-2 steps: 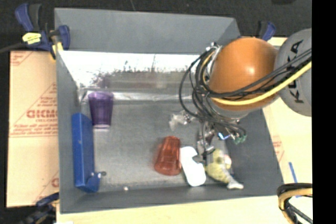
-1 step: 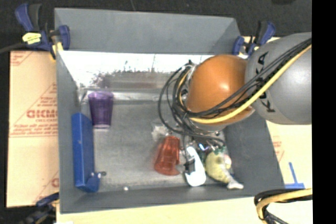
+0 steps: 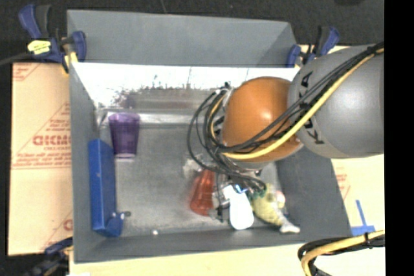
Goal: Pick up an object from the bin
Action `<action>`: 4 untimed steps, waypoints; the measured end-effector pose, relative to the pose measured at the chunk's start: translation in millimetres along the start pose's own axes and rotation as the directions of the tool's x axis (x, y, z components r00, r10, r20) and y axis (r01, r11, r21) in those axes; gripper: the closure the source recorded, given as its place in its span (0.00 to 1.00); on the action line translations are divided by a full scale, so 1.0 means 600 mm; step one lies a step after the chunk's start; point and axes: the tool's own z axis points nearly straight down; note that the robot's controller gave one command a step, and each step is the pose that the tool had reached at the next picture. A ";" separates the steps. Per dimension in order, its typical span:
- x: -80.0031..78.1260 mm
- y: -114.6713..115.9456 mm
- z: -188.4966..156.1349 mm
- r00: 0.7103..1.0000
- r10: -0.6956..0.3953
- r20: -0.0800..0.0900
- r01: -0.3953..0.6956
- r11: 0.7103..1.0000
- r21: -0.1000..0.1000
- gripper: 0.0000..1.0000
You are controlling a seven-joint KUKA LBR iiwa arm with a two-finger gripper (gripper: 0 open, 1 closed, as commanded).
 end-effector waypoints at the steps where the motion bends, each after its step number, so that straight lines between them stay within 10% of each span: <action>1: 0.017 -0.021 0.030 0.965 -0.264 0.000 0.264 0.965 0.000 0.00; 2: 0.010 -0.046 0.047 0.954 -0.298 0.004 0.298 0.954 0.001 0.00; 3: 0.029 -0.058 0.065 1.000 -0.019 0.002 0.019 1.000 0.000 0.00; 4: 0.034 -0.058 0.099 1.000 -0.008 0.005 0.008 1.000 -0.001 0.00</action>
Offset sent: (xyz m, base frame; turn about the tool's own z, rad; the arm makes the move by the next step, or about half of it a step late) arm 0.0182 -0.0433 -0.0421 0.0822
